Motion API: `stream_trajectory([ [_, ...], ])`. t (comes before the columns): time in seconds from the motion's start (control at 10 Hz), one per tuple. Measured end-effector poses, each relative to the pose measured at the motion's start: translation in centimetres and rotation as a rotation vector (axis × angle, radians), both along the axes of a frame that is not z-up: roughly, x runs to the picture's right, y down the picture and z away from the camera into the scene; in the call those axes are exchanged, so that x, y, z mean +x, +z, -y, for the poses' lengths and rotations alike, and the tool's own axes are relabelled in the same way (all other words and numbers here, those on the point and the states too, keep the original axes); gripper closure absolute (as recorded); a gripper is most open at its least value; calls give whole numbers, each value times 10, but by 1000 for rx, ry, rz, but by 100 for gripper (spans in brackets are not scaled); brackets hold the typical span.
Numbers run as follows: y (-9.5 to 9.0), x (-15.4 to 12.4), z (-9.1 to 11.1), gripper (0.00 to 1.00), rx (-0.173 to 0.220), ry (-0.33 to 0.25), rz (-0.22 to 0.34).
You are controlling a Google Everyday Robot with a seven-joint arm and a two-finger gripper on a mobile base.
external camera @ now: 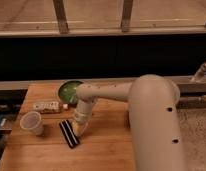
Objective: Push the eraser across the table
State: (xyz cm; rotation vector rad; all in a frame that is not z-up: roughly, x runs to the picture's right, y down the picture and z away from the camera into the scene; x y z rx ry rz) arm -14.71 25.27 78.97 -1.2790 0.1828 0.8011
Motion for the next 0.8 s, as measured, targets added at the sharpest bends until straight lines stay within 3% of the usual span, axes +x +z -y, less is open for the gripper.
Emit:
stream_trajectory([
  [0.4,-23,-65,-16,100,-17,-78,162],
  [0.8,-17,-128,-11,100,23,-188,278],
])
